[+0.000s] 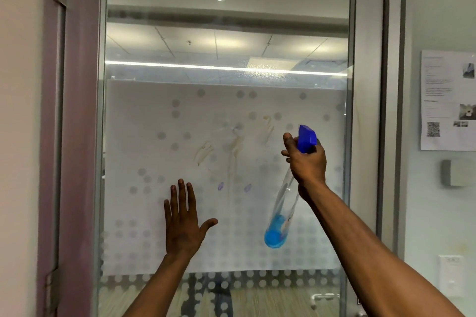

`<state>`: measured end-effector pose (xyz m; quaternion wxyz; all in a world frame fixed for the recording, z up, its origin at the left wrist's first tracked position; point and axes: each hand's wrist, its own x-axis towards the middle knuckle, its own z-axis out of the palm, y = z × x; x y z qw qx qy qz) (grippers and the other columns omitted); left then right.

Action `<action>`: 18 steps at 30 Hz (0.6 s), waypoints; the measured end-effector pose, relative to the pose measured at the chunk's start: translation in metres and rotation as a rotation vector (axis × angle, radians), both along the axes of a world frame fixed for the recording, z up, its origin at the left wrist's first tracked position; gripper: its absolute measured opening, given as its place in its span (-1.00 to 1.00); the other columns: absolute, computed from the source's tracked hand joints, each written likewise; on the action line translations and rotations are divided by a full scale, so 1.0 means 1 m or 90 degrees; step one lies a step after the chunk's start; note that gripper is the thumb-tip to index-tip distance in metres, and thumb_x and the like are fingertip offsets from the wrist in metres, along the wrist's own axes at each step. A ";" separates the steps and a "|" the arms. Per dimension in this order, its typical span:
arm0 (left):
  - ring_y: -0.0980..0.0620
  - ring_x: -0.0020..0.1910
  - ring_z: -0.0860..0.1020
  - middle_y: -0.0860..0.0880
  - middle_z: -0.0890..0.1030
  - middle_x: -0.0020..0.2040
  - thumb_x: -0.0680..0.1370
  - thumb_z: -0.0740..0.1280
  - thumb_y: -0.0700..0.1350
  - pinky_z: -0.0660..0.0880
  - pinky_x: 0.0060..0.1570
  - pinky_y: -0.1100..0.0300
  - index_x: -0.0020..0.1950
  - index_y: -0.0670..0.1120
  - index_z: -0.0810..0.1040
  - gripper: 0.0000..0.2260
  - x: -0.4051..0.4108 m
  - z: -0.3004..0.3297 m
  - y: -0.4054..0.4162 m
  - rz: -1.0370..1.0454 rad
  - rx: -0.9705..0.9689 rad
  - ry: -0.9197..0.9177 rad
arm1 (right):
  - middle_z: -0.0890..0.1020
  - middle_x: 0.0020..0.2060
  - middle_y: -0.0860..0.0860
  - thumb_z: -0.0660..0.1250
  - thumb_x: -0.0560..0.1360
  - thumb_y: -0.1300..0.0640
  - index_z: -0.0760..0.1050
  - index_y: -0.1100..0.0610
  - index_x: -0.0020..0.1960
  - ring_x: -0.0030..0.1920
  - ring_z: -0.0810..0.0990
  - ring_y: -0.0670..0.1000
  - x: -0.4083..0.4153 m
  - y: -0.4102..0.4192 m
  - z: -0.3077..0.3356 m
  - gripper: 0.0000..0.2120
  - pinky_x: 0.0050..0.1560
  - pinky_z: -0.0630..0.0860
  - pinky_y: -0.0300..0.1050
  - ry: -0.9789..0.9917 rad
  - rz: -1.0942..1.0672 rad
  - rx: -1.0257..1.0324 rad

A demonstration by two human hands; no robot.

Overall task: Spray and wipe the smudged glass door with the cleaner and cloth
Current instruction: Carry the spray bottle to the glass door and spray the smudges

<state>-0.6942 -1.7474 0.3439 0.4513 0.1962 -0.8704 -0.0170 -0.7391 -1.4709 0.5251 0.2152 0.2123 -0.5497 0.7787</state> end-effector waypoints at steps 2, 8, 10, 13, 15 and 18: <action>-0.14 0.65 -0.27 -0.09 -0.31 0.65 0.40 0.00 0.55 -0.06 0.62 -0.20 0.63 -0.09 -0.29 0.05 -0.001 0.000 0.000 -0.001 0.001 0.004 | 0.68 -0.06 0.07 0.52 0.49 -0.04 0.53 0.12 0.12 -0.02 0.74 0.10 -0.001 0.000 0.000 -0.67 0.01 0.68 0.04 -0.014 0.023 0.011; -0.14 0.65 -0.28 -0.10 -0.34 0.65 0.41 -0.04 0.55 -0.09 0.61 -0.19 0.63 -0.09 -0.31 0.05 -0.003 -0.002 -0.002 0.010 -0.004 -0.006 | 0.59 -0.39 0.01 0.59 0.39 -0.09 0.49 0.05 -0.29 -0.33 0.59 0.08 0.009 -0.015 -0.016 -0.67 -0.03 0.66 0.22 -0.028 -0.025 0.132; -0.14 0.65 -0.29 -0.10 -0.35 0.64 0.41 -0.03 0.56 -0.10 0.61 -0.19 0.63 -0.09 -0.32 0.05 -0.003 -0.001 -0.001 0.012 -0.003 -0.003 | 0.60 -0.39 0.02 0.59 0.37 -0.09 0.50 0.06 -0.28 -0.31 0.61 0.11 0.015 -0.022 -0.024 -0.67 -0.03 0.68 0.22 -0.027 -0.029 0.146; -0.14 0.65 -0.29 -0.09 -0.36 0.64 0.43 0.10 0.52 -0.10 0.62 -0.18 0.62 -0.08 -0.32 0.07 -0.003 -0.001 0.000 0.015 0.001 -0.001 | 0.69 -0.25 0.05 0.60 0.37 -0.05 0.57 0.07 -0.12 -0.22 0.70 0.13 0.025 -0.029 -0.034 -0.72 -0.06 0.70 0.13 -0.016 0.029 0.151; -0.14 0.65 -0.28 -0.09 -0.36 0.64 0.42 0.16 0.51 -0.10 0.62 -0.18 0.62 -0.08 -0.32 0.08 -0.003 -0.001 0.000 0.019 0.003 0.000 | 0.70 -0.24 0.05 0.59 0.40 -0.01 0.58 0.08 -0.09 -0.25 0.70 0.07 0.033 -0.033 -0.040 -0.74 -0.15 0.67 0.02 -0.010 0.076 0.166; -0.15 0.65 -0.28 -0.10 -0.37 0.64 0.42 0.16 0.51 -0.13 0.61 -0.16 0.62 -0.08 -0.34 0.09 -0.002 0.000 0.001 0.024 0.007 -0.005 | 0.62 -0.40 -0.01 0.58 0.42 0.00 0.54 0.06 -0.24 -0.35 0.61 0.02 0.049 -0.042 -0.049 -0.75 -0.21 0.61 -0.02 0.029 0.084 0.214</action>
